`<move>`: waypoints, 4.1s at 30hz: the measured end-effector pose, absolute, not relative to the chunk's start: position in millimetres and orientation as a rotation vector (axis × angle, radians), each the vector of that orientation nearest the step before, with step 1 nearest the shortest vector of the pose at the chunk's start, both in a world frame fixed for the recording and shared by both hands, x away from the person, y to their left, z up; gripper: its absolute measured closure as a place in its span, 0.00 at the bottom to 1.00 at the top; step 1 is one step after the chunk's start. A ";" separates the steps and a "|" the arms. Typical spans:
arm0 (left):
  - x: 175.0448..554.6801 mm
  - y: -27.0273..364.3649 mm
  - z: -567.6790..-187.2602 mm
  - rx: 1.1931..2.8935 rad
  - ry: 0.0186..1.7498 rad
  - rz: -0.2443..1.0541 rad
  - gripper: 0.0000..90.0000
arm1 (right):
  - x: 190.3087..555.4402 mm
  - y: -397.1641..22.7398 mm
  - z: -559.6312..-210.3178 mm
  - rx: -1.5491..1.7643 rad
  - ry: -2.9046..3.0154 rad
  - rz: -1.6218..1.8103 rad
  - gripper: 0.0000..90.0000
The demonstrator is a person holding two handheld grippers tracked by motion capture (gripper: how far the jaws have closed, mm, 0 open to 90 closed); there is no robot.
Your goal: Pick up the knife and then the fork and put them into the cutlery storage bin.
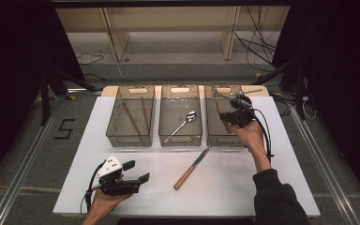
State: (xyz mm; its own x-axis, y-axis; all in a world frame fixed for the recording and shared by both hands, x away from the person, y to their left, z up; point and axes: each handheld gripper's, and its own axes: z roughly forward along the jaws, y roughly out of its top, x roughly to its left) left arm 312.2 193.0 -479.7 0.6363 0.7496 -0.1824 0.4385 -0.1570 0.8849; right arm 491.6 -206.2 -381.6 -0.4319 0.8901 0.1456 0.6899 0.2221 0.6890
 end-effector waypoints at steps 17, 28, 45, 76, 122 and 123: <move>312.2 192.3 -480.3 1.796 0.958 0.361 0.23 | 514.2 -200.2 -397.9 1.565 2.210 0.925 0.90; 312.5 192.8 -480.4 1.804 0.958 0.360 0.23 | 519.3 -200.1 -401.1 1.607 2.221 1.011 0.70; 312.8 191.6 -481.2 1.808 0.964 0.355 0.22 | 487.9 -197.8 -382.5 1.462 2.231 1.149 0.42; 322.9 172.1 -472.7 1.894 1.008 0.313 0.21 | 380.3 -211.8 -401.0 1.183 2.243 1.333 0.33; 355.5 55.2 -464.2 2.315 0.887 0.182 0.35 | 317.7 -224.3 -435.1 1.125 2.207 1.427 0.30; 356.1 53.0 -464.6 2.327 0.883 0.182 0.36 | 317.6 -224.2 -435.2 1.124 2.209 1.428 0.30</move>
State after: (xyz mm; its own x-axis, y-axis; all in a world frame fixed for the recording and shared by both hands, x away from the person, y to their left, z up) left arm 356.1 53.0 -464.6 0.7651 0.6375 -0.0908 0.5496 -0.5730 0.6080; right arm 317.6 -224.2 -435.2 -0.6577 0.7338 0.1703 0.4565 0.2084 0.8650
